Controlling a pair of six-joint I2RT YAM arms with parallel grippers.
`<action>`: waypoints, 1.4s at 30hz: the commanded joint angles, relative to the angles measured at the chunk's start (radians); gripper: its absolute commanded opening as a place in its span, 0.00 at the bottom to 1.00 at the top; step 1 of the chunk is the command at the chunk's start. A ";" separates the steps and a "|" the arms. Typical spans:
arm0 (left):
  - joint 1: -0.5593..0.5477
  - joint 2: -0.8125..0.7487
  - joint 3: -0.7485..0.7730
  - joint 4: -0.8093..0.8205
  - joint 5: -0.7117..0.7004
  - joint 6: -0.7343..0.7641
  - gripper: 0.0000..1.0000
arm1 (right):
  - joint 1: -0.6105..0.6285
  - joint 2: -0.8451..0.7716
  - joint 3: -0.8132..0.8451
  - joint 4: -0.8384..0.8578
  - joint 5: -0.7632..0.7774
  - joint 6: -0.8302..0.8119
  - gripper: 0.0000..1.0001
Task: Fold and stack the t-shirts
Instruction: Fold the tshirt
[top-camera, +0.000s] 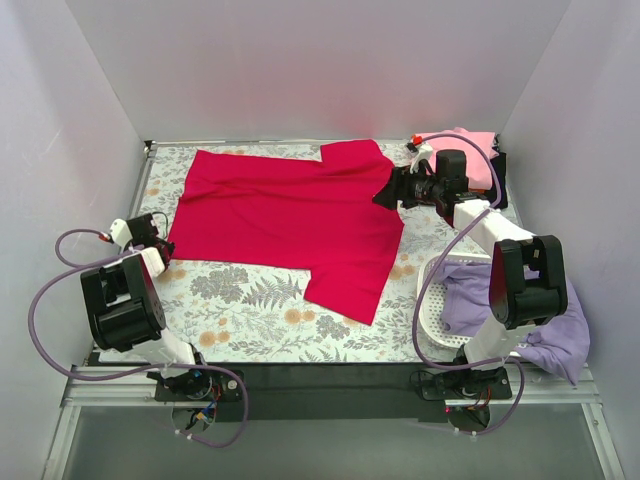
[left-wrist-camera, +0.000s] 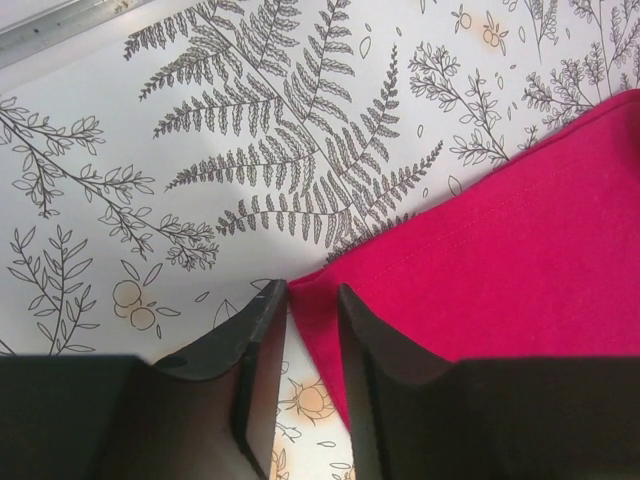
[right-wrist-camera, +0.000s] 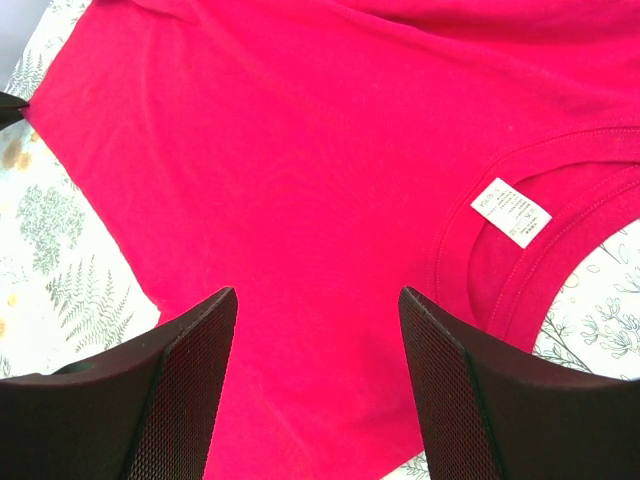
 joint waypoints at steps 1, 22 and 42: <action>0.006 0.015 0.008 -0.024 -0.001 0.019 0.25 | -0.004 -0.014 0.005 0.042 -0.021 0.002 0.60; 0.008 -0.175 -0.127 0.123 0.200 -0.010 0.00 | 0.143 -0.175 -0.150 -0.045 0.209 0.052 0.59; 0.006 -0.179 -0.158 0.172 0.212 -0.009 0.00 | 0.508 -0.643 -0.543 -0.349 0.616 0.211 0.59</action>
